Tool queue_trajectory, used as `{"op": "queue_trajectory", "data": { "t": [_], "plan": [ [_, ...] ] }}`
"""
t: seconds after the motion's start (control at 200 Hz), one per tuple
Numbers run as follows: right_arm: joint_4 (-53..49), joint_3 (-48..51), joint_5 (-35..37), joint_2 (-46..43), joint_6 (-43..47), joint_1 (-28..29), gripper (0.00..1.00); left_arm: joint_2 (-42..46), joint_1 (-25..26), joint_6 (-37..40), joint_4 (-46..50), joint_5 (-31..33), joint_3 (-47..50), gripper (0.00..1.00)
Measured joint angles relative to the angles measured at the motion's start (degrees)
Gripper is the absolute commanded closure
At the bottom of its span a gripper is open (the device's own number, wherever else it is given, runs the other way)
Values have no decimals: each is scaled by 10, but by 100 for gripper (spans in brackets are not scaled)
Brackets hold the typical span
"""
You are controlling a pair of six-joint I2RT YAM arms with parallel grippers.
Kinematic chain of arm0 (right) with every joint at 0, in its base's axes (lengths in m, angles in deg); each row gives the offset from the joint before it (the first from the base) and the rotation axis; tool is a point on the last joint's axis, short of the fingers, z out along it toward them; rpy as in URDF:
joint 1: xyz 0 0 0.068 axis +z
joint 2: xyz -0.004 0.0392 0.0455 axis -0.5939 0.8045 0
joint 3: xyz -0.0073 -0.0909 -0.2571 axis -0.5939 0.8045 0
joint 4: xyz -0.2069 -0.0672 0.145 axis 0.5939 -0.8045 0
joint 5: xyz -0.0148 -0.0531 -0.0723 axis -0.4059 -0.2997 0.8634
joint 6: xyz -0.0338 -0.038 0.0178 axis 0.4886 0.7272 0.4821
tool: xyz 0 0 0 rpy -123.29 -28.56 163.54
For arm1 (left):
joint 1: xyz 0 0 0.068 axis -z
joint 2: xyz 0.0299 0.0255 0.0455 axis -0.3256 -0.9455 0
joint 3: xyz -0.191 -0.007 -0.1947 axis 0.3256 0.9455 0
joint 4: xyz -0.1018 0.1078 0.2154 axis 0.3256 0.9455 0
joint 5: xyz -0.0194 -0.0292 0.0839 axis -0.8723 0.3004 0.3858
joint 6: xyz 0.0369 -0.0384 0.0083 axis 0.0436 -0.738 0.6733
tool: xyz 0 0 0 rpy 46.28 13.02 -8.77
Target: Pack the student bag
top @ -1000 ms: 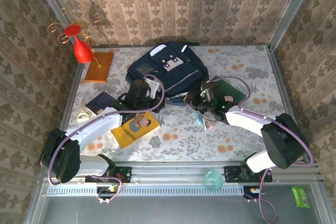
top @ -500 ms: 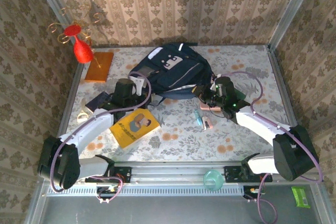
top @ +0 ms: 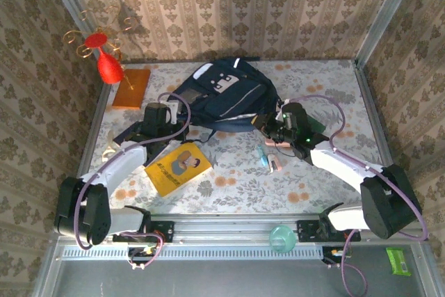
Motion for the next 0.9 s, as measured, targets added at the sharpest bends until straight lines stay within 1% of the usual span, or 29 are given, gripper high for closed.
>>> {"op": "queue_trajectory", "data": {
  "t": [0.045, 0.085, 0.145, 0.185, 0.22, 0.285, 0.355, 0.415, 0.485, 0.525, 0.57, 0.615, 0.695, 0.76, 0.835, 0.9],
  "plan": [
    [5, 0, 3, 9, 0, 8, 100, 0, -3, 4, 4, 12, 0, 69],
    [7, 0, 10, 18, 0, 15, 100, 0, -6, 5, 10, 26, 0, 61],
    [12, -1, 21, 39, 1, 30, 100, 3, -12, 3, 22, 47, 0, 52],
    [14, -2, 29, 57, 1, 39, 96, 7, -13, -2, 32, 61, 0, 48],
    [14, -6, 35, 78, 2, 49, 93, 13, -15, -6, 40, 70, 0, 46],
    [15, -21, 41, 122, 2, 68, 83, 29, -15, -13, 53, 79, -2, 43],
    [15, -38, 40, 162, 2, 82, 72, 43, -15, -21, 60, 78, -8, 40],
    [12, -47, 29, 179, 9, 89, 65, 49, -13, -29, 61, 71, -17, 36],
    [-7, -55, 17, 180, 28, 91, 58, 47, -2, -35, 61, 67, -32, 32],
    [-28, -63, 13, 175, 45, 91, 54, 45, 8, -37, 61, 65, -40, 31],
    [-64, -73, 13, 164, 73, 92, 47, 42, 20, -38, 63, 63, -48, 28],
    [-107, -83, 15, 145, 99, 91, 43, 35, 33, -37, 65, 60, -57, 25],
    [-185, -103, 35, 100, 153, 89, 40, 16, 63, -27, 67, 58, -75, 20],
    [-230, -120, 53, 66, 190, 80, 39, -8, 96, -10, 72, 56, -95, 18],
    [-252, -129, 59, 41, 211, 52, 38, -44, 135, 13, 87, 52, -127, 18],
    [-254, -128, 59, 35, 217, 22, 38, -80, 163, 34, 101, 48, -159, 18]
  ]
}}
